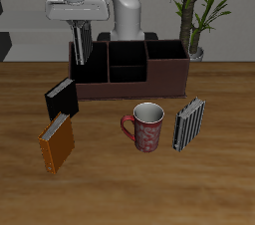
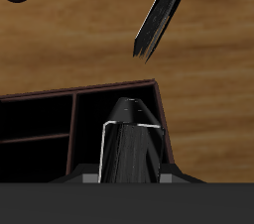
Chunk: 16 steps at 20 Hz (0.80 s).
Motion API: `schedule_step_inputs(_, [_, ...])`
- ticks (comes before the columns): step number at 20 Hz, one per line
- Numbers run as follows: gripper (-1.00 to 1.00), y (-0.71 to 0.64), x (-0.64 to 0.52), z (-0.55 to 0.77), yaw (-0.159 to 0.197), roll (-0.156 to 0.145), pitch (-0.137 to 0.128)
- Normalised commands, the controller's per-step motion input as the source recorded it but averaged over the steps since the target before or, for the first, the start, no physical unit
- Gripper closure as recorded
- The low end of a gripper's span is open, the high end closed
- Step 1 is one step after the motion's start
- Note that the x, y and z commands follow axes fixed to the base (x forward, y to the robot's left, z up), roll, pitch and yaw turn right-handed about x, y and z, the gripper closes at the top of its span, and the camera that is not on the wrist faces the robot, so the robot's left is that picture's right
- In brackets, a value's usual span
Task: Place the right striped book into the back desk caddy's left compartment and place the orange book into the back desk caddy's left compartment and place the red mug into the back desk caddy's right compartment
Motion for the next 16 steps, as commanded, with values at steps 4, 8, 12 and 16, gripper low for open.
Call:
schedule_step_inputs(4, [1.0,0.0,0.07,-0.2,0.016,-0.007,0.045])
schedule_step_inputs(8, [1.0,0.03,0.02,-0.15,0.045,-0.016,0.034])
schedule_step_inputs(12, [1.0,0.03,-0.01,-0.06,0.05,-0.006,0.014])
schedule_step_inputs(16, [1.0,0.0,-0.01,-0.01,0.047,-0.006,-0.006])
